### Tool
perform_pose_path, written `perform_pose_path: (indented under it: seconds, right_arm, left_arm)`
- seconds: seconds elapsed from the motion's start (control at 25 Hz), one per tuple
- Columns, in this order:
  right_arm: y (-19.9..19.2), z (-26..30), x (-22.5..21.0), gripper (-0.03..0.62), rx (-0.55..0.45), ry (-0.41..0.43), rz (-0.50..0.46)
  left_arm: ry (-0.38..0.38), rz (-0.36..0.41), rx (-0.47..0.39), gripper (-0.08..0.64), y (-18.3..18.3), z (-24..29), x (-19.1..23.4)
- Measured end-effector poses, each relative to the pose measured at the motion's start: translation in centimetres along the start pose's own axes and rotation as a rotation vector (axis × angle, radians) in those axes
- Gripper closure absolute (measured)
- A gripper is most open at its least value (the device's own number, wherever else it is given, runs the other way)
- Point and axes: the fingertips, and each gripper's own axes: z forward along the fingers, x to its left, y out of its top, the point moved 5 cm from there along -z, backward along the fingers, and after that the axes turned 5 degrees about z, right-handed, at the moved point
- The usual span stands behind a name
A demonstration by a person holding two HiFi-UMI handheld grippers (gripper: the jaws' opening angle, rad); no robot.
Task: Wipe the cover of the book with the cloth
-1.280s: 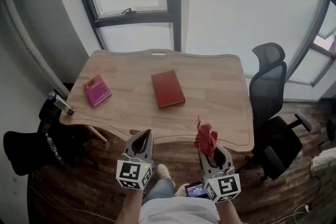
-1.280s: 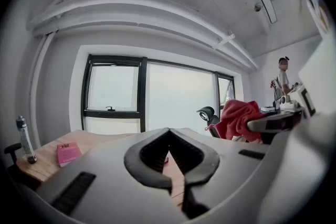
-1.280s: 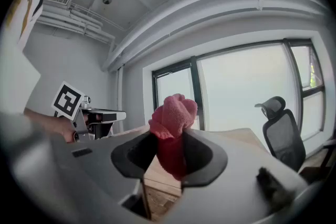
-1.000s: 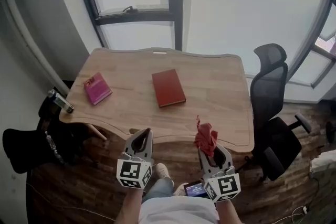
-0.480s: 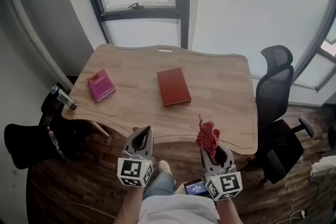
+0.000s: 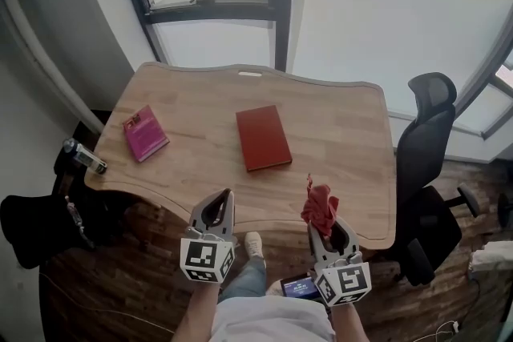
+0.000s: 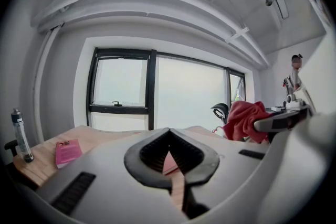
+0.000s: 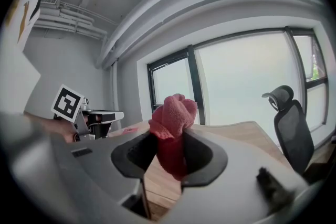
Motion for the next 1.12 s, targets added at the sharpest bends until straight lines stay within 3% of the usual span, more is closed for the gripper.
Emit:
perform_pose_path:
  seconds: [0.36,0.64,0.84,1.12]
  right_arm:
    - [1.4,10.5,-2.9,0.449,0.061,-0.029,0.003]
    - [1.5,16.9,-3.3,0.449,0.112,-0.065,0.013]
    - [2.4,19.1,-3.1,0.449,0.125,-0.100,0.002]
    - [3.3,19.8,-2.6,0.449,0.111,-0.134,-0.013]
  left_arm:
    - [-0.012,-0.002,0.024,0.551,0.4,10.7,5.8]
    - [0.017,-0.024,0.047,0.551,-0.6,16.0,10.9]
    - [-0.029,-0.047,0.033,0.551,-0.4,18.5,12.9]
    - [-0.019,-0.026,-0.004,0.551,0.5,20.0,13.8]
